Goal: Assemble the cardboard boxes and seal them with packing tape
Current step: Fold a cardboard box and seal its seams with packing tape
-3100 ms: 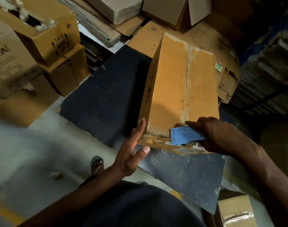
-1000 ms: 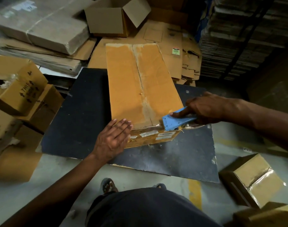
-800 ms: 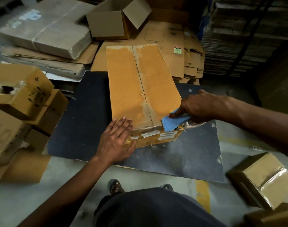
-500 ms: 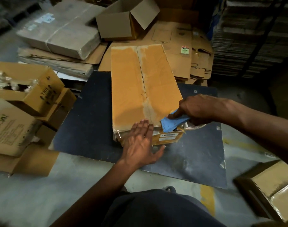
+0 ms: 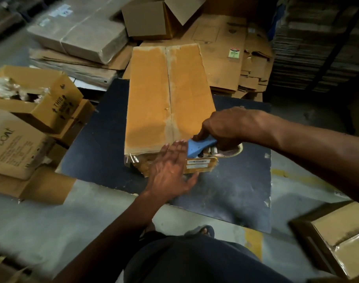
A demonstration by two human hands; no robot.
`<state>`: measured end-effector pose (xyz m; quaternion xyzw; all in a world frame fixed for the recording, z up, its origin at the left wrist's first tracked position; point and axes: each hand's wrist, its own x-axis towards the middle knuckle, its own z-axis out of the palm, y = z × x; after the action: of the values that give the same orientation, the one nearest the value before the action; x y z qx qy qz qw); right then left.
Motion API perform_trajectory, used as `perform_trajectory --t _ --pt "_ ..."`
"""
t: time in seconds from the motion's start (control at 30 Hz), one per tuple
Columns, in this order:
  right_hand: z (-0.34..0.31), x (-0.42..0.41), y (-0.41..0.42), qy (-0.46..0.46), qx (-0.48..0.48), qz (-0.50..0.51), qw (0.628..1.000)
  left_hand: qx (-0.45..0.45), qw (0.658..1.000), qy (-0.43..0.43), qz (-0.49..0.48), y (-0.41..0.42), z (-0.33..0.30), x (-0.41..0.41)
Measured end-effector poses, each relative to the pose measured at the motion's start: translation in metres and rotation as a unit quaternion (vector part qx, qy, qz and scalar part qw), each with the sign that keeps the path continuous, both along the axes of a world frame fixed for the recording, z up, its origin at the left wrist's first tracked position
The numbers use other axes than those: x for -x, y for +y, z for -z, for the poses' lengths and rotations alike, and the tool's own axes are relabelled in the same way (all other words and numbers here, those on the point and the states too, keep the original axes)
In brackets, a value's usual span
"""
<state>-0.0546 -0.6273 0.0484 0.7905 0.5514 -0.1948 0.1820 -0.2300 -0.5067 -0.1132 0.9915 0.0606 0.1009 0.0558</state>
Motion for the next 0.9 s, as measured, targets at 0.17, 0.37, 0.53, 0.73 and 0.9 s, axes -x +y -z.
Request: perform_trajectory --t 0.17,0.37,0.53,0.73,0.9 --pt "-0.006 -0.004 -0.007 0.002 0.006 -0.024 1.000 -0.033 0.999 0.001 -0.010 0.001 0.001 0.000" --pt "-0.015 -0.025 -0.044 -0.031 0.040 -0.026 0.998 -0.026 0.999 0.032 -0.008 0.003 0.007 0.000" --pt "-0.022 -0.040 -0.073 -0.041 0.052 -0.016 0.998 0.001 1.000 0.024 -0.007 0.002 0.009 -0.001" --pt "0.001 -0.043 -0.079 -0.038 0.067 0.000 0.997 -0.003 0.999 0.042 -0.001 0.001 0.001 0.001" --pt "0.015 -0.049 -0.080 -0.027 0.044 0.009 0.999 -0.016 0.997 0.070 -0.031 -0.008 -0.015 -0.006"
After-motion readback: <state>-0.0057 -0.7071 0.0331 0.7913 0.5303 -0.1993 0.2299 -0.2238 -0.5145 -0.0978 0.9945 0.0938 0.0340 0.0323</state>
